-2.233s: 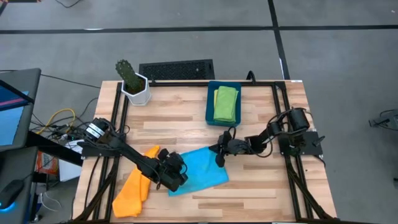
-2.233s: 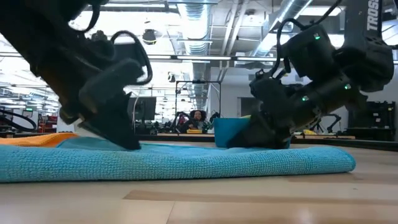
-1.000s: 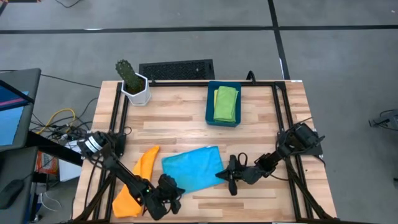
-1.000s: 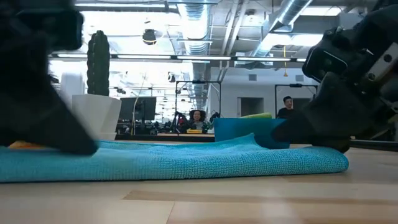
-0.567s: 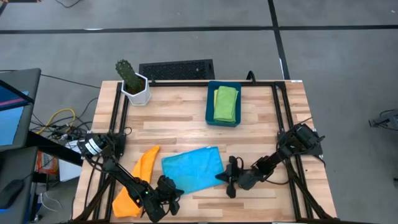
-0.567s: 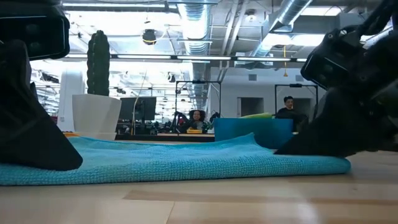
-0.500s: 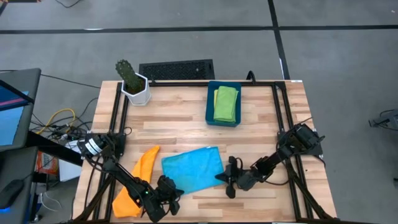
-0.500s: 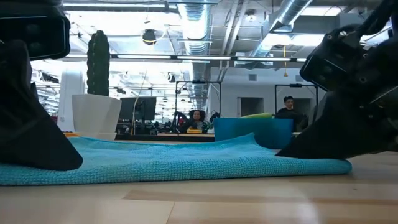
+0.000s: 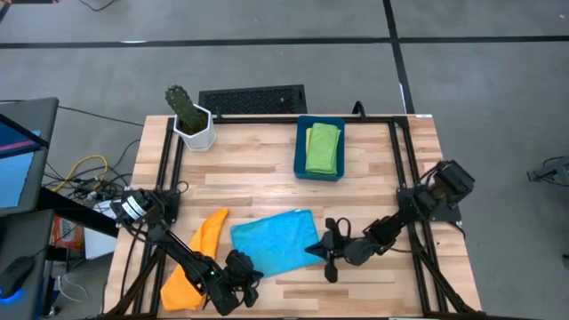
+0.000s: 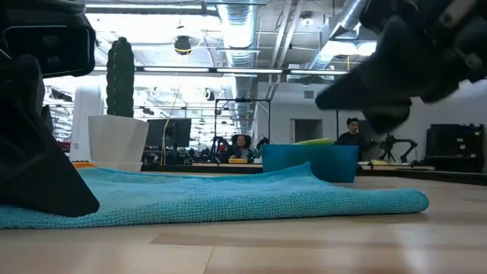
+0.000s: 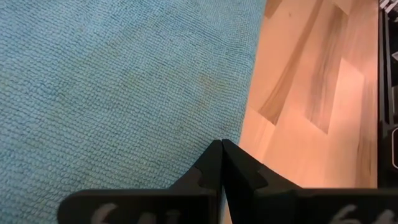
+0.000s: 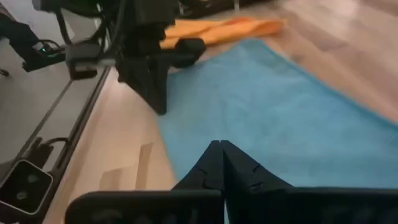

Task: Fold microfiber towels
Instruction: Fold the blue towel

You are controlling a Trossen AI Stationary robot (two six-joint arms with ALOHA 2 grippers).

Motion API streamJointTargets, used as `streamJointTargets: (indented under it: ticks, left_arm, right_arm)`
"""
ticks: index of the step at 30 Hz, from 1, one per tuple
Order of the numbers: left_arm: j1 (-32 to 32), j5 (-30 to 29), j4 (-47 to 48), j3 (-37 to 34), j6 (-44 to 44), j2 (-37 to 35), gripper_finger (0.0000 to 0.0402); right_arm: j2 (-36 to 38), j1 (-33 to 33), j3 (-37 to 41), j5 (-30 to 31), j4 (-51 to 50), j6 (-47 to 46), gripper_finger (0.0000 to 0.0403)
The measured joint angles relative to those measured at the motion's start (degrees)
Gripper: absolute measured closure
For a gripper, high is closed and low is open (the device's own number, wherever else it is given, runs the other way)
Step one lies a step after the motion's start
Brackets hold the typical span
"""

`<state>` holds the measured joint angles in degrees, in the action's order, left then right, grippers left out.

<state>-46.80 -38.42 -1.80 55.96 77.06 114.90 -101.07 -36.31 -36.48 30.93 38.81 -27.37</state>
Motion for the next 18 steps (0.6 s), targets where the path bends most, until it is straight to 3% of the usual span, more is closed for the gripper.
streamJointTargets:
  ticks: [4, 10, 18]
  left_arm:
    - [0.32, 0.56, 0.58, -0.03, -0.16, 0.03, 0.0401]
    - [0.36, 0.36, 0.26, -0.09, -0.53, 0.10, 0.0401]
    - [0.41, 0.64, 0.36, -0.13, -1.39, 0.14, 0.0401]
  right_arm:
    - [0.78, -2.28, 1.39, 1.25, 0.57, -2.38, 0.0386]
    - [-7.07, -6.56, 2.05, 6.06, 4.95, -7.62, 0.0389]
    - [-16.75, -6.93, 1.65, 9.81, 9.33, -17.13, 0.0384]
